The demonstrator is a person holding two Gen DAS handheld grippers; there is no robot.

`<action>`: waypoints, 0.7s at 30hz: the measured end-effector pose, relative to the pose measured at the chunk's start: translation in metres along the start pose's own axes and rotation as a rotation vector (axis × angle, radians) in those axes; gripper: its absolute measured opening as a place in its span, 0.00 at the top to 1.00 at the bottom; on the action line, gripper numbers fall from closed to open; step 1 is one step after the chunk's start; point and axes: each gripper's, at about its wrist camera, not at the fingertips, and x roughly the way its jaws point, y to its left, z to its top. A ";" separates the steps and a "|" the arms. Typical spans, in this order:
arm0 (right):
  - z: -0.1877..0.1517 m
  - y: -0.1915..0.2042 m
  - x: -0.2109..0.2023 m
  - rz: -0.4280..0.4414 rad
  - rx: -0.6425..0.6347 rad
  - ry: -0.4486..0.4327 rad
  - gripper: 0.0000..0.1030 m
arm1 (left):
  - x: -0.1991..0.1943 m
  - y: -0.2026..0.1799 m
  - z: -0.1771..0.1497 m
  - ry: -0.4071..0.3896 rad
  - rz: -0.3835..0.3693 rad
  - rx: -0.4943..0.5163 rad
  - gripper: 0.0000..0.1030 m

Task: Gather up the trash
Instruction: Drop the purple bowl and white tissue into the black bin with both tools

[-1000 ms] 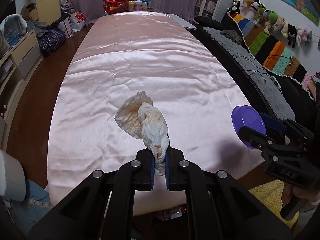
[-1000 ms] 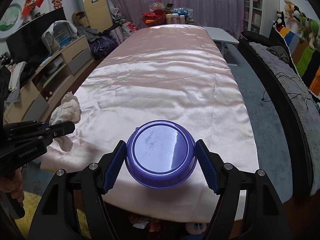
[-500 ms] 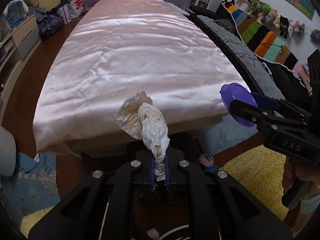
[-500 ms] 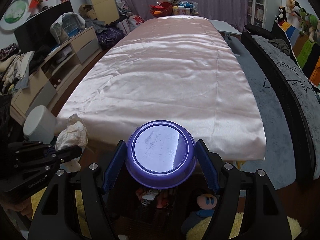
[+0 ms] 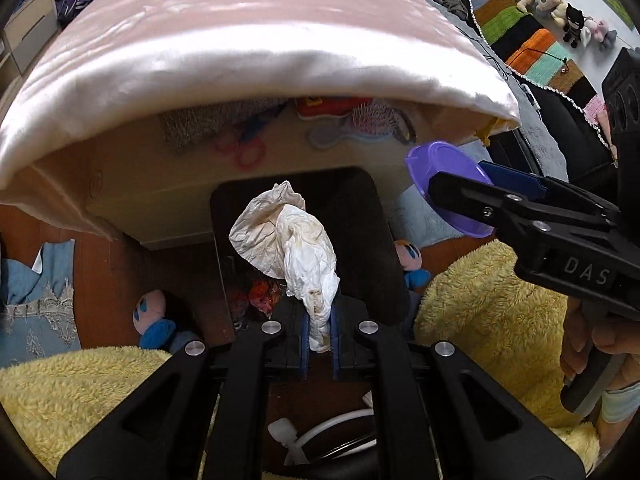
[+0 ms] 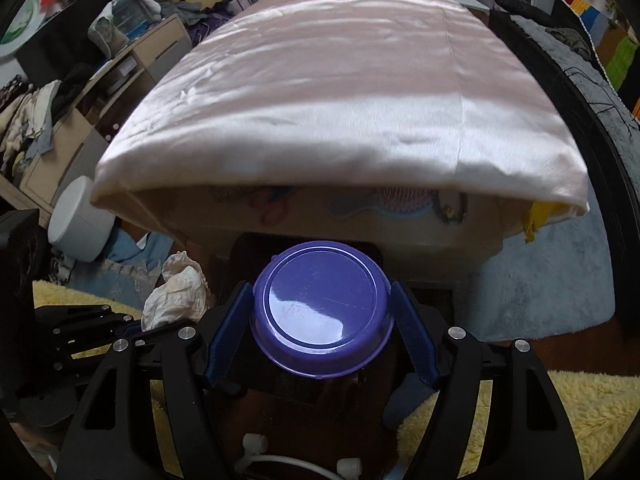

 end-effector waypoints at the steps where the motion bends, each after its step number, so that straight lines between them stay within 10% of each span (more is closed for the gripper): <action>1: -0.002 0.000 0.007 0.008 0.006 0.014 0.30 | 0.005 0.000 -0.001 0.009 -0.008 0.000 0.94; 11: 0.009 0.002 0.037 0.047 0.056 0.065 0.29 | 0.034 0.004 0.000 0.053 0.001 0.010 0.90; 21: 0.024 -0.005 0.015 0.048 0.078 0.018 0.19 | 0.006 0.019 0.009 -0.011 0.084 -0.008 0.35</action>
